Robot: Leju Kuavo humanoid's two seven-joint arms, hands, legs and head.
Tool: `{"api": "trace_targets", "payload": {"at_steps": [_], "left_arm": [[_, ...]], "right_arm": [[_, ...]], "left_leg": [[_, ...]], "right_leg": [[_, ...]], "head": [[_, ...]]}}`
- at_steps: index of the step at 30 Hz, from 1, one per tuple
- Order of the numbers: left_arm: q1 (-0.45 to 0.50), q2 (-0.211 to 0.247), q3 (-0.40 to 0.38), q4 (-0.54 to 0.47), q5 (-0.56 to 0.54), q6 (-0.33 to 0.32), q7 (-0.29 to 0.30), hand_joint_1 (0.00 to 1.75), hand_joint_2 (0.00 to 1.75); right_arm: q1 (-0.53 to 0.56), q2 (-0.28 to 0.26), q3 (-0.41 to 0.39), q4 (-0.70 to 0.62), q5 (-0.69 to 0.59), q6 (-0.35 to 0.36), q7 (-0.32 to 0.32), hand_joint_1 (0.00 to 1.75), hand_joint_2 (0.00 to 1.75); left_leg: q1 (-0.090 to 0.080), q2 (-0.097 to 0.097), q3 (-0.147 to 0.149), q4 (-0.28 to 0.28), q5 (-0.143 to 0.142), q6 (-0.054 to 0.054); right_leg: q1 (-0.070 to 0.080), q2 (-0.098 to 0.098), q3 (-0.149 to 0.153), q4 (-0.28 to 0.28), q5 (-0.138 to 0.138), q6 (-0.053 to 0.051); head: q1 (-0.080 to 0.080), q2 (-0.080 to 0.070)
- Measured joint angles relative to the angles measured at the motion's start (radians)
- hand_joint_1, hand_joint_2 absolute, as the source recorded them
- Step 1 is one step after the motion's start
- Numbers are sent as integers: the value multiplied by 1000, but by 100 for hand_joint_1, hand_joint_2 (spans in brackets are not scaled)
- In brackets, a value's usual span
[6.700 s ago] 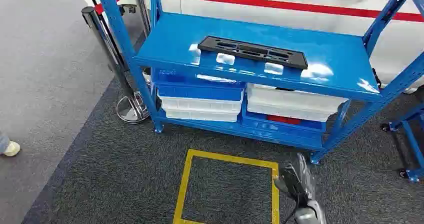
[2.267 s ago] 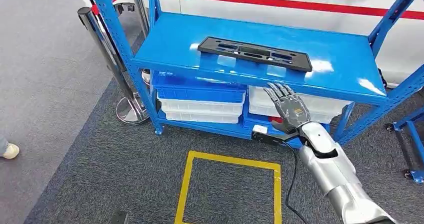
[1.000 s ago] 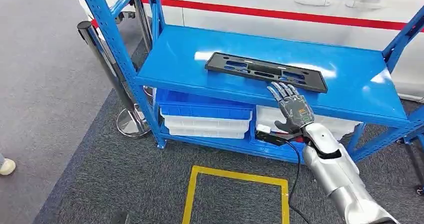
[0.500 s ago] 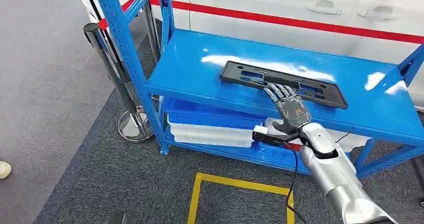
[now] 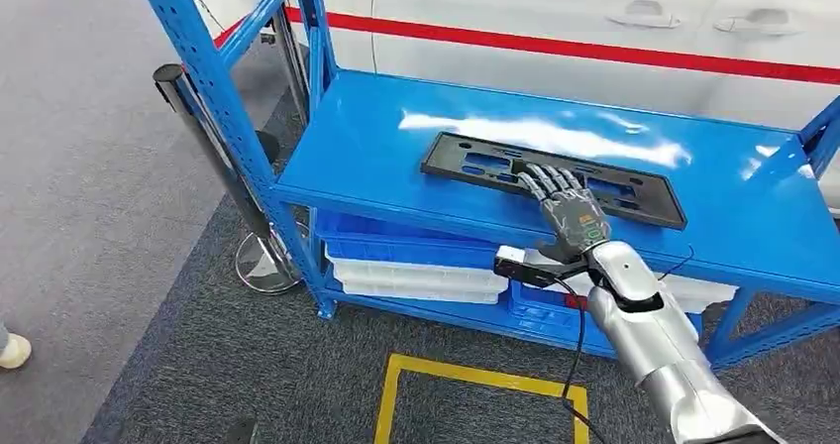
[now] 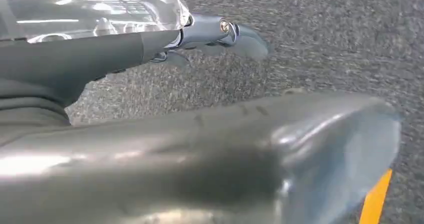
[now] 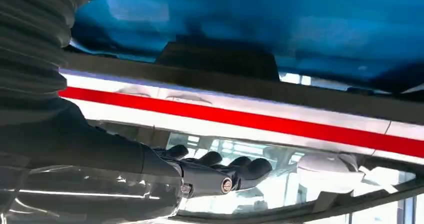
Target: Take the parts from the cabinet and place them on the table.
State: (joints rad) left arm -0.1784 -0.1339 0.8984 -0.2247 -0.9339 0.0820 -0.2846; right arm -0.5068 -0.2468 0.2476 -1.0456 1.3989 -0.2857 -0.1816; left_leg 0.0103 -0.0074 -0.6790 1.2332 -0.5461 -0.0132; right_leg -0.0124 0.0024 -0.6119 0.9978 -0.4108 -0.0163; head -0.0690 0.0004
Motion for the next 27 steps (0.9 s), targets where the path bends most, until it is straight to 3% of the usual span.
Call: {"api": "trace_targets", "payload": {"at_steps": [1,3,4,5,8,9,10,12,14,15,16,17,19,20,21,24,25,26,27], "left_arm": [[-1,0,0,0,-1,1,0,0,0],[-2,2,0,0,0,2,0,0,0],[-2,3,0,0,-1,2,0,0,0],[-4,3,0,0,-1,2,0,0,0],[0,3,0,0,-1,2,0,0,0],[-1,2,0,0,0,3,2,0,0],[-3,2,0,0,2,5,8,0,0],[-4,2,1,0,6,3,24,0,0],[-2,2,2,0,15,0,28,0,0],[-1,2,2,0,15,0,30,0,0],[-1,2,2,0,15,0,30,0,0],[-1,1,2,0,15,0,31,0,0],[-2,0,2,0,15,0,31,0,0],[-3,0,2,0,15,1,31,0,0],[-5,0,2,0,15,2,31,0,0],[-4,-1,2,0,15,5,31,0,0],[-5,-1,2,0,15,6,32,0,0],[-6,-1,2,0,15,6,32,0,0],[-7,-1,2,0,15,6,33,0,0]], "right_arm": [[0,0,0,0,1,0,0,0,175],[0,1,0,0,2,0,0,0,175],[-1,1,0,0,2,0,0,0,175],[-2,1,0,0,2,0,0,0,175],[-2,4,0,1,3,1,0,0,175],[-4,4,0,2,1,7,0,0,175],[-8,5,-2,6,-19,39,-3,0,0],[-23,5,-4,35,-70,113,-9,0,0],[-28,5,-4,75,-105,143,-8,0,0],[-31,5,-5,93,-115,150,-5,0,0],[-36,5,-6,106,-121,154,5,0,0],[-45,5,-6,117,-121,158,16,0,175],[-57,5,-6,131,-125,159,22,0,175],[-63,5,-6,137,-128,159,22,0,175],[-70,6,-6,149,-134,158,22,0,175],[-76,8,-5,167,-131,145,45,0,175],[-81,11,-3,172,-127,140,53,0,175],[-91,16,-2,177,-121,139,62,0,175],[-106,20,1,187,-114,139,71,0,175]], "left_leg": [[1,1,37,-89,52,2],[1,1,78,-180,103,5],[0,1,95,-223,105,9],[-8,1,89,-227,75,16],[-9,0,95,-228,107,35],[-2,1,100,-239,117,42],[-2,1,101,-240,118,45],[-3,2,100,-240,118,47],[-3,2,98,-239,118,48],[-3,1,98,-238,117,48],[-3,1,99,-237,116,47],[-3,0,99,-235,115,45],[-3,0,101,-231,111,40],[-3,0,100,-228,108,36],[-10,0,96,-221,105,31],[-8,0,98,-230,108,19],[-9,0,97,-226,103,11],[-6,1,91,-209,90,6],[-6,1,64,-150,50,4]], "right_leg": [[0,1,3,2,-2,3],[0,1,7,4,-5,6],[0,1,8,4,-7,9],[1,1,5,5,-5,16],[2,1,8,2,-6,36],[1,1,5,7,-12,42],[-2,-1,-3,32,-34,46],[-4,-2,-69,176,-115,54],[-4,-2,-135,314,-159,59],[-4,-2,-138,317,-146,60],[-6,-2,-118,274,-114,61],[-8,-2,-76,191,-69,60],[-11,-3,-13,67,-16,59],[-11,-3,7,19,-19,57],[-2,-2,11,12,-21,48],[1,0,8,17,-23,30],[-5,0,10,11,-18,21],[-7,-2,11,9,-17,14],[-7,-2,11,9,-18,5]], "head": [[0,0],[0,0],[0,0],[0,0],[0,0],[0,0],[0,0],[0,0],[0,0],[0,0],[0,0],[0,0],[0,0],[0,0],[0,0],[0,0],[0,0],[0,0],[0,0]]}}
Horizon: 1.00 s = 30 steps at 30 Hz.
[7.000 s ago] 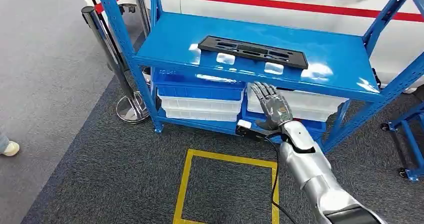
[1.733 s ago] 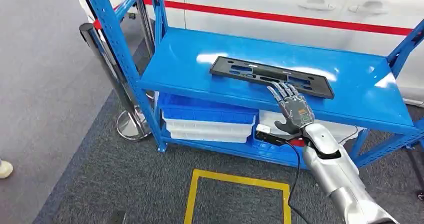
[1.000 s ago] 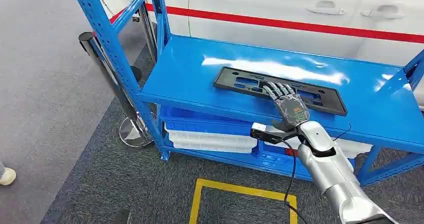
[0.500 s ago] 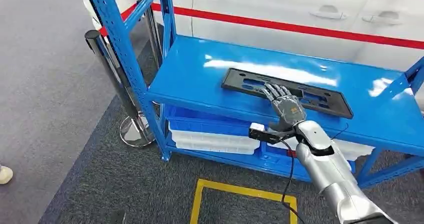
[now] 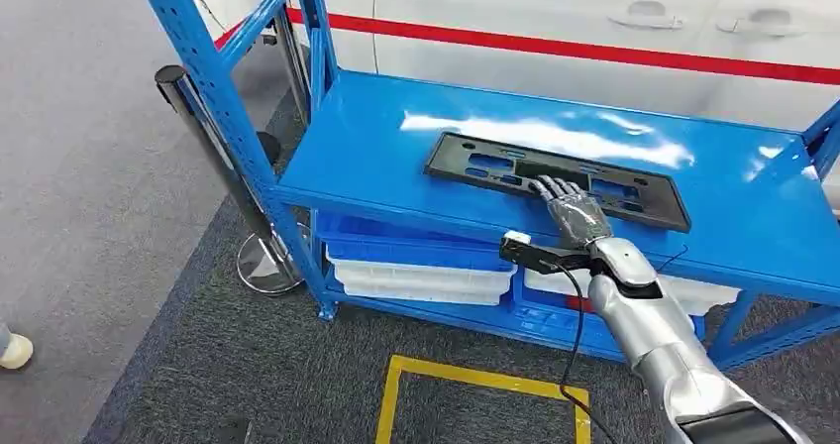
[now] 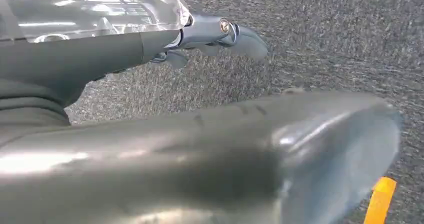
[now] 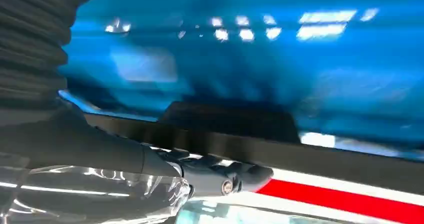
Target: Take the parts from the cabinet and place them on the table.
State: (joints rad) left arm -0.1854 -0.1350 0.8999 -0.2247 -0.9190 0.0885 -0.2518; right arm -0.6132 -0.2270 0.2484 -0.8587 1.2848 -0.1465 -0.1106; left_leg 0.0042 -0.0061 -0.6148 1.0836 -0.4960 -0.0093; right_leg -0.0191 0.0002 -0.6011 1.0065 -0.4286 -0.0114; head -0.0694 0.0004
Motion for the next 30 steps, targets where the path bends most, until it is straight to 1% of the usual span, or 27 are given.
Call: {"api": "trace_targets", "payload": {"at_steps": [2,3,4,5,6,7,8,9,10,12,13,14,15,16,17,18,19,20,21,22,23,24,25,27,28,29,30], "left_arm": [[0,-2,0,0,0,0,0,0,0],[1,-2,0,0,0,0,0,0,0],[2,-3,0,0,0,0,-1,0,0],[2,-3,0,0,0,0,-3,0,0],[1,-3,0,0,1,1,-3,0,0],[0,-3,0,0,2,3,-5,0,0],[-1,-3,0,0,2,4,-6,0,0],[-2,-2,-1,0,2,5,-6,0,0],[-3,-3,-2,0,2,6,-8,0,0],[-1,-5,-4,0,2,6,-9,0,0],[-2,-5,-5,0,3,7,-9,0,0],[-4,-7,-6,0,3,7,-9,0,0],[-7,-8,-6,0,3,8,-9,0,0],[-7,-8,-6,0,3,8,-9,0,0],[-7,-10,-6,0,3,9,-9,0,0],[-5,-10,-6,0,3,9,-9,0,0],[-4,-10,-6,0,3,9,-9,0,0],[-4,-10,-7,0,3,9,-9,0,0],[-5,-11,-7,0,3,9,-9,0,0],[-6,-12,-8,0,3,9,-9,0,0],[-7,-13,-8,0,3,9,-9,0,0],[-8,-13,-9,0,3,9,-10,0,0],[-11,-13,-9,0,6,10,-11,0,0],[-10,-13,-8,0,11,13,-12,0,0],[-10,-13,-8,0,11,13,-12,0,0],[-10,-13,-8,0,11,13,-12,0,0],[-10,-13,-8,0,12,13,-13,0,0]], "right_arm": [[-21,11,5,23,4,0,3,0,175],[-27,16,8,34,3,0,3,0,175],[-33,21,10,45,2,0,3,0,175],[-39,27,11,54,-1,-2,0,0,175],[-49,31,13,61,-5,-8,-4,0,175],[-58,37,16,68,-10,-15,-8,0,175],[-65,41,17,74,-15,-21,-10,0,175],[-67,49,19,79,-20,-34,-11,0,175],[-69,50,19,82,-26,-49,-11,0,175],[-71,56,19,82,-34,-67,-9,0,175],[-75,61,19,82,-35,-69,-9,0,175],[-76,62,19,82,-36,-72,-8,0,175],[-79,62,19,81,-40,-75,-8,0,175],[-81,62,19,80,-42,-81,-7,0,175],[-81,62,19,80,-43,-87,-6,0,175],[-79,63,19,80,-44,-89,-6,0,175],[-79,63,19,80,-45,-89,-5,0,175],[-79,64,19,80,-45,-89,-5,0,175],[-80,64,19,77,-45,-89,-5,0,175],[-86,66,19,74,-45,-88,-5,0,175],[-94,69,19,75,-43,-87,-2,0,175],[-106,74,19,76,-39,-84,1,0,175],[-119,83,21,79,-32,-77,2,0,175],[-138,93,26,88,-23,-68,6,0,175],[-145,97,26,92,-20,-67,6,0,175],[-154,103,26,95,-18,-67,6,0,175],[-167,111,27,97,-14,-68,7,0,175]], "left_leg": [[1,0,-78,169,-77,-4],[1,0,-111,236,-96,-5],[1,0,-126,261,-92,-4],[1,0,-116,235,-66,-1],[1,0,-82,158,-20,4],[0,0,-40,67,25,10],[-2,0,3,-24,65,19],[-6,0,24,-65,56,27],[-7,0,22,-72,59,24],[-11,0,21,-71,60,29],[-7,0,23,-79,65,36],[0,3,29,-89,73,41],[0,2,29,-91,74,47],[0,2,28,-90,75,49],[0,1,28,-90,74,50],[-1,1,26,-89,74,50],[-1,1,26,-87,74,49],[0,1,26,-87,73,49],[1,0,27,-85,71,46],[2,-1,28,-80,68,41],[2,-1,28,-75,64,37],[0,0,23,-70,59,30],[-4,1,18,-63,58,26],[-4,0,19,-68,59,19],[-3,0,20,-69,60,14],[-2,0,16,-63,53,6],[0,1,8,-41,35,1]], "right_leg": [[4,0,0,0,0,-3],[5,0,0,0,-1,-4],[7,0,0,1,-1,-4],[9,1,1,1,-1,-4],[11,2,3,1,-1,-3],[12,2,4,1,-2,-3],[13,3,6,1,-2,-2],[17,3,3,2,-4,1],[18,4,-1,4,-3,6],[13,5,-2,2,0,16],[17,6,-1,0,1,24],[12,5,-2,10,-9,29],[13,4,-16,43,-36,31],[12,4,-46,107,-75,34],[9,4,-86,195,-116,38],[7,4,-129,280,-146,42],[5,4,-152,323,-149,45],[3,3,-149,314,-134,46],[1,2,-126,261,-97,47],[-2,1,-77,160,-42,48],[-5,0,-33,71,-1,48],[-5,0,-7,21,-10,47],[3,3,-13,15,-4,37],[4,5,-15,20,-6,28],[6,5,-15,19,-6,22],[0,2,-12,12,-1,12],[0,2,-11,12,-1,6]], "head": [[0,0],[0,0],[0,0],[0,0],[0,0],[0,0],[0,0],[0,0],[0,0],[0,0],[0,0],[0,0],[0,0],[0,0],[0,0],[0,0],[0,0],[0,0],[0,0],[0,0],[0,0],[0,0],[0,0],[0,0],[0,0],[0,0],[0,0]]}}
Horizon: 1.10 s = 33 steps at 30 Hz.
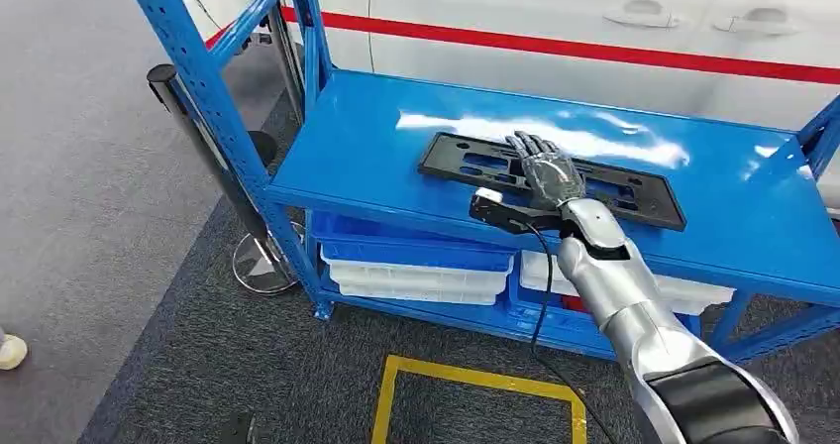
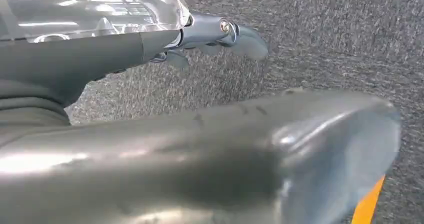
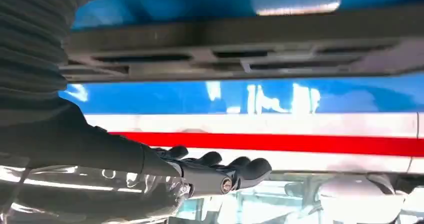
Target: Take the parts from the cabinet and place them on the table.
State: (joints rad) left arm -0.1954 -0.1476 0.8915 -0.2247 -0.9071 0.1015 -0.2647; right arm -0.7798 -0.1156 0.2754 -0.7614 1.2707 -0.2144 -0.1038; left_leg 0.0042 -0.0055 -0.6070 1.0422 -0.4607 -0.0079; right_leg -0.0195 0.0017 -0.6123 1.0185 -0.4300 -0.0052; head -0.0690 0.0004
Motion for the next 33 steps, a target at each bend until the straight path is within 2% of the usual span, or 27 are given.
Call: {"api": "trace_targets", "payload": {"at_steps": [1,3,4,5,6,7,8,9,10,13,14,15,16,17,18,19,20,21,22,24,25,28,30,31,33], "left_arm": [[0,0,0,0,0,0,0,0,0],[2,0,0,0,1,0,0,0,0],[5,0,0,0,2,-2,0,0,0],[7,0,0,0,4,-3,0,0,0],[8,0,0,0,6,-5,-2,0,0],[8,0,0,0,7,-5,-7,0,0],[7,0,0,0,8,-5,-11,0,0],[8,0,0,0,9,-4,-13,0,0],[8,0,0,0,10,-3,-14,0,0],[14,0,0,0,10,-3,-16,0,0],[14,-1,0,0,10,-2,-17,0,0],[14,0,0,0,10,-2,-17,0,0],[12,-1,0,0,10,-2,-17,0,0],[11,-1,0,0,10,-2,-17,0,0],[12,-2,0,0,10,-2,-17,0,0],[13,-2,0,0,10,0,-16,0,0],[15,-2,0,0,11,2,-14,0,0],[16,-2,0,0,11,3,-12,0,0],[16,-2,0,0,12,3,-11,0,0],[14,-2,0,0,19,-2,-13,0,0],[14,-2,0,0,21,-5,-16,0,0],[16,-2,1,0,30,-17,-20,0,0],[16,-2,1,0,32,-21,-23,0,0],[16,-2,1,0,32,-21,-25,0,0],[15,-2,1,0,31,-25,-26,0,0]], "right_arm": [[-15,5,2,5,3,0,1,0,175],[-36,18,9,19,9,0,4,0,175],[-42,26,13,26,13,2,7,0,175],[-49,33,18,31,18,8,10,0,175],[-56,41,23,35,19,12,12,0,175],[-64,47,25,39,21,16,16,0,175],[-72,54,27,42,23,16,19,0,175],[-79,57,31,44,23,16,20,0,175],[-87,58,32,48,25,16,21,0,175],[-88,59,34,58,27,15,23,0,175],[-90,59,35,58,27,15,23,0,175],[-92,59,36,60,27,14,23,0,175],[-96,60,38,63,27,15,23,0,175],[-99,60,40,65,28,15,23,0,175],[-98,60,41,69,29,16,24,0,175],[-96,60,42,76,29,17,26,0,175],[-94,60,42,80,31,18,28,0,175],[-93,60,43,84,33,18,29,0,175],[-94,60,45,86,33,19,29,0,175],[-98,60,45,88,33,19,29,0,175],[-100,59,45,90,33,19,29,0,175],[-95,58,47,96,33,32,24,0,175],[-94,56,48,97,34,45,21,0,175],[-95,55,48,98,35,50,21,0,175],[-89,54,50,101,37,53,22,0,175]], "left_leg": [[0,0,-26,58,-35,-3],[2,0,-105,229,-110,-9],[3,0,-135,290,-125,-10],[3,0,-144,302,-115,-9],[3,0,-129,261,-81,-6],[2,0,-95,186,-35,-1],[2,0,-50,85,14,6],[0,0,-16,5,41,13],[-6,0,0,-13,27,16],[-8,-2,-4,-18,29,21],[1,-2,1,-31,35,31],[3,-1,6,-38,39,34],[3,0,6,-40,40,38],[3,0,6,-39,40,41],[3,0,7,-39,40,42],[3,0,6,-38,39,43],[3,-1,6,-37,38,43],[3,-1,7,-36,36,42],[4,-2,8,-33,33,40],[4,-3,9,-22,23,33],[-2,-3,5,-19,20,27],[-2,-2,5,-21,20,15],[0,-1,3,-13,6,3],[0,0,-9,21,-16,-2],[3,0,-82,175,-92,-9]], "right_leg": [[0,-1,0,0,-1,-7],[3,-2,0,1,-2,-10],[5,-2,0,2,-3,-11],[6,0,1,3,-4,-12],[7,2,1,4,-5,-12],[8,4,3,5,-6,-12],[9,4,6,5,-9,-9],[9,4,8,5,-10,-7],[16,4,4,7,-11,-2],[12,3,5,-1,-7,12],[17,3,6,-1,-9,20],[11,3,3,11,-20,24],[12,1,-15,47,-46,28],[11,1,-54,129,-89,30],[9,1,-92,208,-121,33],[8,1,-129,276,-139,35],[6,1,-147,302,-135,37],[4,1,-142,281,-108,37],[3,0,-116,219,-64,37],[0,-2,-36,42,23,35],[4,-2,-23,21,5,32],[9,2,-27,14,5,16],[1,1,-18,2,10,1],[1,1,-15,1,10,-5],[3,0,-15,1,8,-10]], "head": [[-1,0],[0,0],[0,0],[-1,0],[0,0],[0,0],[0,0],[0,0],[0,0],[0,0],[0,0],[0,0],[0,0],[0,0],[0,0],[0,0],[0,0],[0,0],[0,0],[0,0],[0,0],[0,0],[0,0],[-1,0],[-1,0]]}}
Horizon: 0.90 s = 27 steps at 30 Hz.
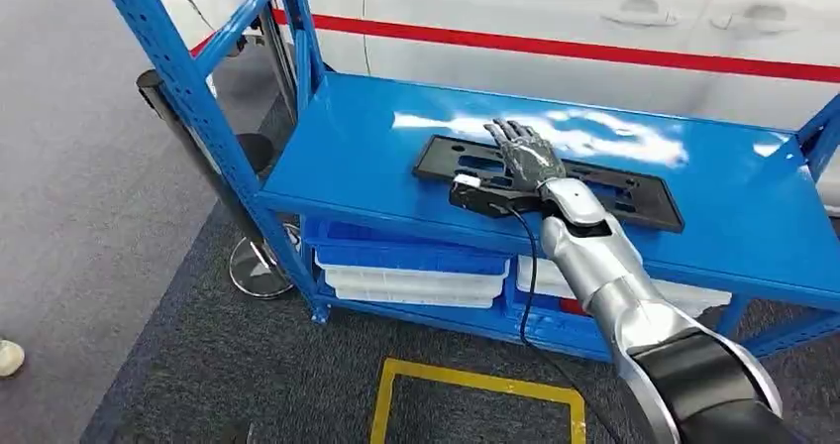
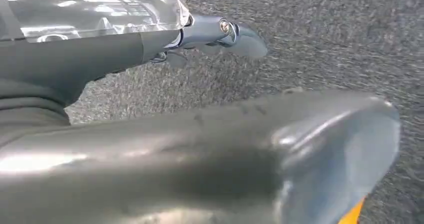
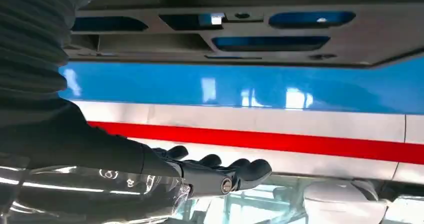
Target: Take the parts from the cabinet and place them on the table.
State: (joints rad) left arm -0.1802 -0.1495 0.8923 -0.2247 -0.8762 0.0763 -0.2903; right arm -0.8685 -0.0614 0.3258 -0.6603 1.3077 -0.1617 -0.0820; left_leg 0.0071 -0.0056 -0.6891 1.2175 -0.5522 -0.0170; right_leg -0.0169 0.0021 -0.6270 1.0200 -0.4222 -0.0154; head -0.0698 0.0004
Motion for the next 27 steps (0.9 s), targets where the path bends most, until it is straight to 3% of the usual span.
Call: {"api": "trace_targets", "payload": {"at_steps": [1,2,3,4,6,7,8,11,12,13,16,17,18,19,21,22,23,26,27], "left_arm": [[1,0,0,0,0,0,0,0,0],[2,0,0,0,0,0,1,0,0],[2,0,0,0,0,0,2,0,0],[1,0,0,0,0,0,2,0,0],[-1,0,0,0,0,-2,2,0,0],[-2,0,0,0,0,-3,3,0,0],[-4,0,0,0,0,-3,8,0,0],[-3,0,-1,0,-9,1,16,0,0],[-3,-2,-2,0,-10,2,18,0,0],[-6,-2,-2,0,-10,3,18,0,0],[-9,-3,-3,0,-10,4,18,0,0],[-7,-3,-3,0,-10,4,18,0,0],[-6,-3,-3,0,-10,4,18,0,0],[-6,-4,-4,0,-10,4,18,0,0],[-8,-6,-7,0,-10,4,18,0,0],[-9,-6,-7,0,-10,5,18,0,0],[-11,-6,-7,0,-10,5,18,0,0],[-11,-6,-8,0,-10,5,19,0,0],[-11,-6,-7,0,-10,5,19,0,0]], "right_arm": [[7,-2,0,3,0,-1,2,0,175],[14,-3,0,6,0,-1,5,0,175],[19,-6,1,10,0,-2,7,0,175],[22,-6,1,12,0,-2,7,0,175],[22,-7,1,13,0,-2,9,0,175],[21,-8,1,14,3,-2,13,0,175],[20,-11,2,16,7,-2,21,0,175],[19,-16,4,29,18,-3,37,0,175],[17,-20,5,32,19,-5,42,0,175],[13,-22,6,38,21,-7,44,0,175],[12,-30,7,54,24,-13,51,0,175],[14,-30,7,62,27,-18,55,0,175],[15,-30,8,70,31,-22,60,0,175],[14,-30,9,76,35,-26,68,0,175],[10,-30,10,84,47,-36,88,0,175],[6,-30,10,87,52,-39,92,0,175],[3,-28,11,90,53,-40,96,0,175],[3,-28,15,101,54,-42,100,0,175],[2,-27,15,103,54,-42,100,0,175]], "left_leg": [[1,0,-40,80,-28,-2],[2,0,-62,121,-33,-3],[2,0,-62,113,-14,-3],[2,0,-38,58,24,0],[2,0,51,-128,117,10],[-1,-1,77,-179,113,17],[-5,-1,83,-195,113,20],[-7,-2,81,-194,117,30],[3,0,89,-211,126,41],[2,0,92,-216,129,47],[1,-1,91,-215,129,51],[1,-1,90,-214,129,51],[1,-1,91,-213,129,51],[2,-1,91,-212,128,50],[3,-2,91,-203,122,44],[2,-2,90,-197,117,38],[-5,-3,86,-191,113,32],[-4,-3,88,-198,117,21],[-4,-4,88,-197,113,14]], "right_leg": [[1,0,0,0,-1,-1],[2,0,0,1,-1,-1],[3,0,1,2,-1,-1],[3,1,1,3,-3,-1],[4,5,5,5,-6,3],[6,6,4,5,-7,6],[9,7,0,9,-6,12],[6,8,4,-2,0,28],[8,9,2,2,-7,35],[6,6,-6,26,-27,39],[4,4,-106,245,-137,46],[3,4,-138,308,-152,49],[2,3,-145,317,-144,50],[0,2,-125,273,-109,50],[-3,0,-34,92,-18,49],[-5,-1,2,12,-8,47],[5,1,6,8,-12,40],[7,3,3,11,-11,25],[1,3,6,3,-7,16]], "head": [[0,0],[0,0],[0,0],[0,0],[0,0],[0,0],[0,0],[0,0],[0,0],[0,0],[0,0],[0,0],[0,0],[0,0],[0,0],[0,0],[0,0],[0,0],[0,0]]}}
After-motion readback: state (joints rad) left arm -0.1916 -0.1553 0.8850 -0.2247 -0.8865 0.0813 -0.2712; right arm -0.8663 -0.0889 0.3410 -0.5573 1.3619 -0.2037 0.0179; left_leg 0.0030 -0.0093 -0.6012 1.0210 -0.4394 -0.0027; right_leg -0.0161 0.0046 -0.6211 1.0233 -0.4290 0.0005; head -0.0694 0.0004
